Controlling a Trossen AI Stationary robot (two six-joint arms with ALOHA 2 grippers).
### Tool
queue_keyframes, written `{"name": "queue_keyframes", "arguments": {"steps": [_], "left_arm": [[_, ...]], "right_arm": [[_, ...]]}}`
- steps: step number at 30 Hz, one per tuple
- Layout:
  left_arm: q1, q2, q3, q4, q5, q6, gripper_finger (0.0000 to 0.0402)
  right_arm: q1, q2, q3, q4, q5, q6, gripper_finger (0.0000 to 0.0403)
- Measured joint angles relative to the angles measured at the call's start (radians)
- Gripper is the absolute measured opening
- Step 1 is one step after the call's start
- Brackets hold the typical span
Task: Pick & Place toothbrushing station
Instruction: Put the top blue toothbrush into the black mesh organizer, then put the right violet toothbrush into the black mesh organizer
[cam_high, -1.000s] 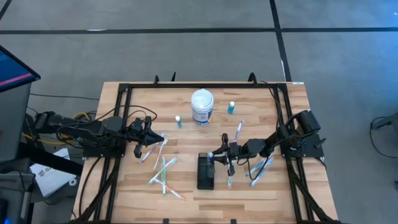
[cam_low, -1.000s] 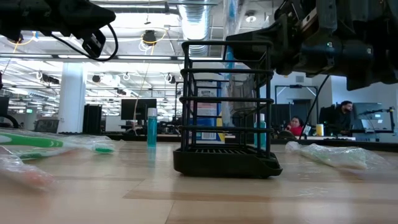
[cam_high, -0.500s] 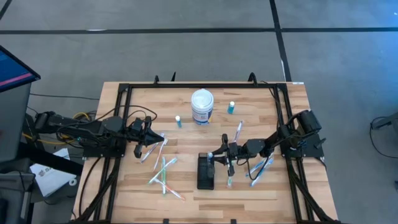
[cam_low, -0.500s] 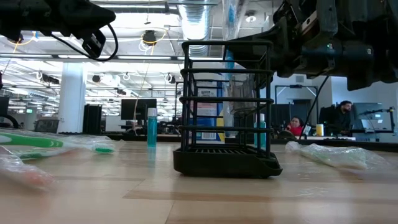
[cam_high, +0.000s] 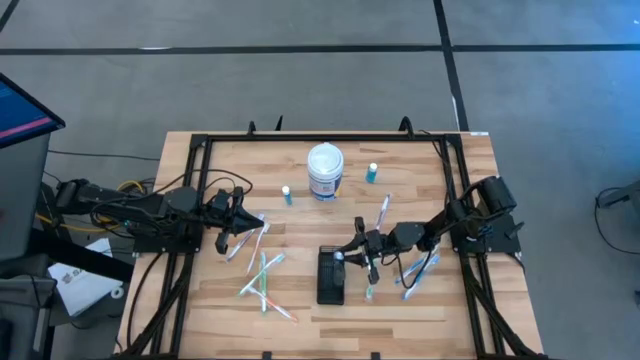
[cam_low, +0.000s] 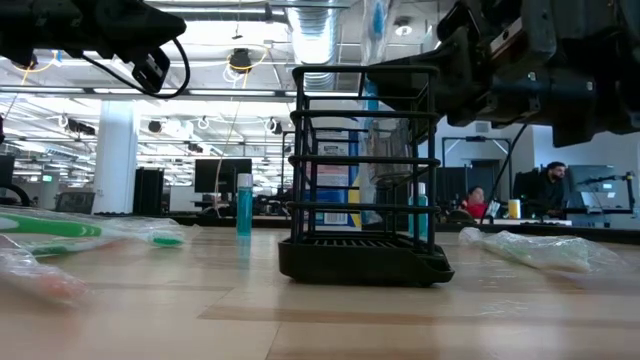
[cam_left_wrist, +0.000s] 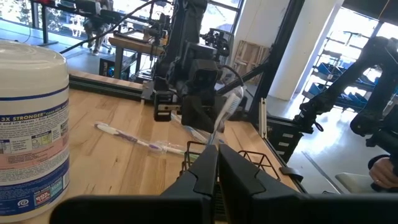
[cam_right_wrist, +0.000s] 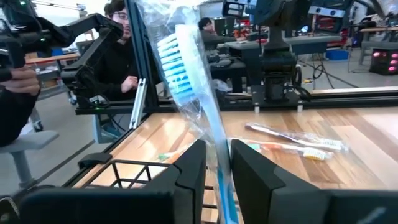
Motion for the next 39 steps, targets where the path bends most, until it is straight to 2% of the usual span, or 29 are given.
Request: {"name": "queue_keyframes", "arguments": {"steps": [3,10,15,19,24,32,39], "left_arm": [[0.000,0.000,0.000,0.000,0.000,0.000,0.0008],[0.000,0.000,0.000,0.000,0.000,0.000,0.0008],[0.000,0.000,0.000,0.000,0.000,0.000,0.0008],[0.000,0.000,0.000,0.000,0.000,0.000,0.0008],[0.000,0.000,0.000,0.000,0.000,0.000,0.0008],[0.000,0.000,0.000,0.000,0.000,0.000,0.0008],[0.000,0.000,0.000,0.000,0.000,0.000,0.0008]], "right_arm": [[-0.019,0.000,0.000,-0.009,-0.019,0.014,0.0093],[-0.058,0.000,0.000,-0.023,-0.040,0.062,0.0187],[-0.062,-0.047,0.000,-0.066,-0.042,0.062,0.0215],[-0.062,-0.162,0.000,-0.244,-0.040,0.056,0.0210],[-0.062,-0.341,0.000,-0.553,-0.021,0.055,0.0187],[-0.063,-0.632,0.000,-0.947,-0.017,0.097,0.0156],[-0.063,-0.784,0.000,-1.210,-0.017,0.167,0.0130]]}}
